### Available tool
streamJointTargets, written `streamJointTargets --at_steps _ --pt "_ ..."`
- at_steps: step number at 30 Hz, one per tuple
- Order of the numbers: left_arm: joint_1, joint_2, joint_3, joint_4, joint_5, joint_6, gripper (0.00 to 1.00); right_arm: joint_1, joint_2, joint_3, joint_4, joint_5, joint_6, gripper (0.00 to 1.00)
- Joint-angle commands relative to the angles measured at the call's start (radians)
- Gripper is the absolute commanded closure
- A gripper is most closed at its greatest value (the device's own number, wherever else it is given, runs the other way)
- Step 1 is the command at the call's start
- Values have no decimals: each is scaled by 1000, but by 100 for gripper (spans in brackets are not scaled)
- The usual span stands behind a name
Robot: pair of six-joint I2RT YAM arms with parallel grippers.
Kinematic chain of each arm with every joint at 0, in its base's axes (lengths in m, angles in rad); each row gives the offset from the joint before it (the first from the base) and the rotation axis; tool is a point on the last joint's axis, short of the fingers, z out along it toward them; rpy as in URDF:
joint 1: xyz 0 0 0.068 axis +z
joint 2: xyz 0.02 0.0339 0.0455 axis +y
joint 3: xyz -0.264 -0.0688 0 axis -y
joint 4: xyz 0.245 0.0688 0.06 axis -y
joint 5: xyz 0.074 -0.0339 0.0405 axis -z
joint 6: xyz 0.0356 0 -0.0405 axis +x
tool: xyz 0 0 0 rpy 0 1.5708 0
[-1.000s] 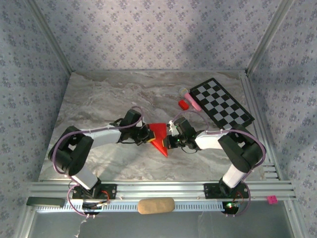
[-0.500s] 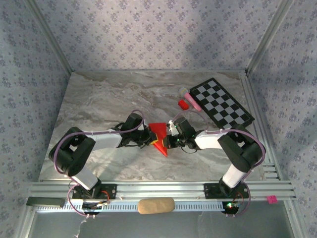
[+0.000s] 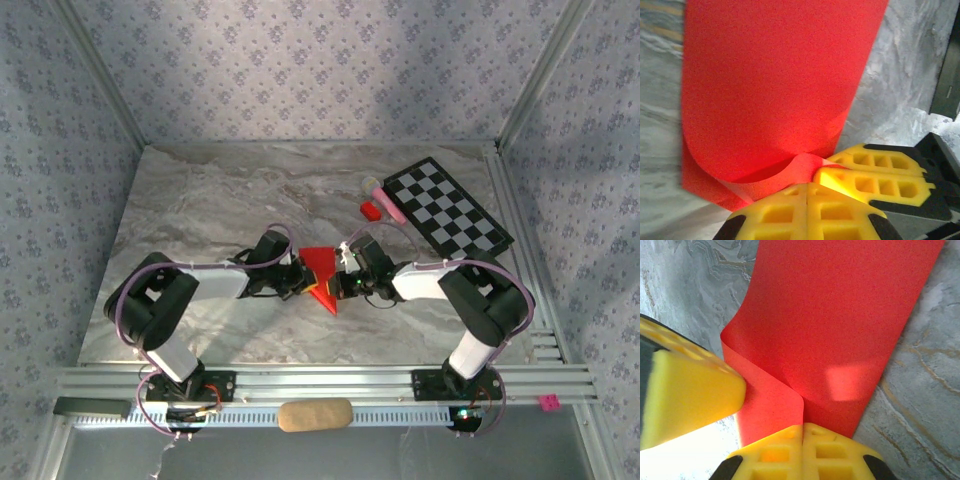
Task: Fold a paper plane with a square sheet of paper (pick it up from the middle)
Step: Third fold the triangle at the center of the table.
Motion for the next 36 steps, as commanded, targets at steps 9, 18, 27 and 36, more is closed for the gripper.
streamJointTargets --at_steps 9,18,27,36 --pt "-4 49 -24 -29 -49 44 100 7 24 15 -47 31 15 97" --pt "-5 70 -18 -62 -58 68 100 4 -13 34 -67 10 28 89" --pt "-6 84 -13 -78 -59 83 100 -50 -197 18 -207 39 56 59" --pt "-8 86 -9 -80 -59 83 100 46 -143 80 -222 -123 80 91"
